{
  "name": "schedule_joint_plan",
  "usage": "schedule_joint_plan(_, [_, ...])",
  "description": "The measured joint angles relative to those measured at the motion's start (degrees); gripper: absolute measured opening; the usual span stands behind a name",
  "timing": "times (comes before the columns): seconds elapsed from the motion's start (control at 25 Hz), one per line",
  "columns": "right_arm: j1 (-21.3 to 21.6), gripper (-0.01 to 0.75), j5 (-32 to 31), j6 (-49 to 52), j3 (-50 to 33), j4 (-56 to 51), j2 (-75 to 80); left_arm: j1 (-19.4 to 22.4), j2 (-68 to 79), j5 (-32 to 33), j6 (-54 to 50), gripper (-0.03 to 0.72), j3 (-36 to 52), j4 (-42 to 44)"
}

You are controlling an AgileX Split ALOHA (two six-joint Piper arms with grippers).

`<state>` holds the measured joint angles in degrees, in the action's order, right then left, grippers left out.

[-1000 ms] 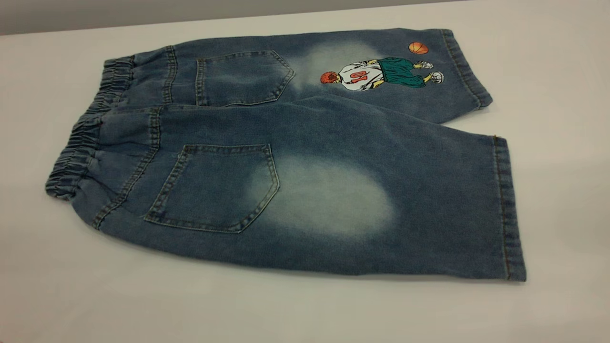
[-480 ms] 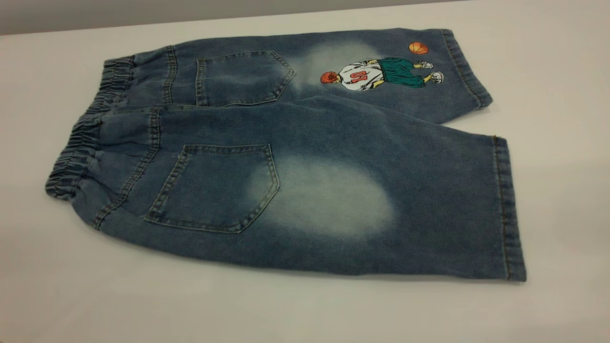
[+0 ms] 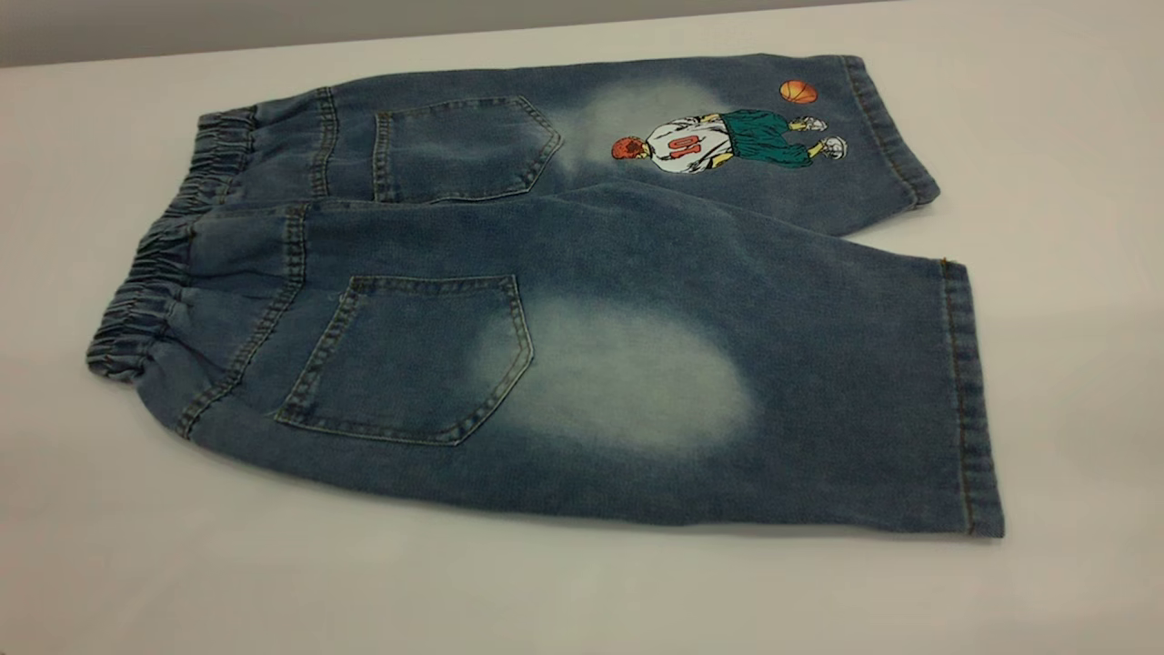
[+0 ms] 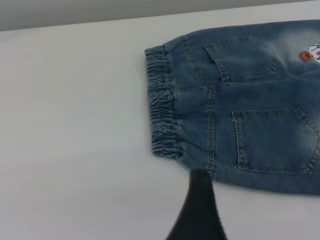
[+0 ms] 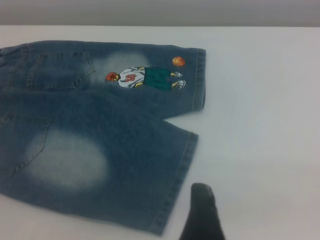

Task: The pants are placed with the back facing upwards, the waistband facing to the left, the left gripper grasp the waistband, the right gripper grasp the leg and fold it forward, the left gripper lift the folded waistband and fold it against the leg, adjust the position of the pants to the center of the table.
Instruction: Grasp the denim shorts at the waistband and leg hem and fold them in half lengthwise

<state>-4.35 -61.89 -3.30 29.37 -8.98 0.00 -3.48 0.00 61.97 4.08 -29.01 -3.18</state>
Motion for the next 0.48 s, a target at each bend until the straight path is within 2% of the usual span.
schedule_joint_plan(0.48, [-0.2, 0.453, 2.1, 0.0, -0.3, -4.6, 0.0, 0.0, 0.0, -0.4, -0.4, 0.529, -0.4, 0.3])
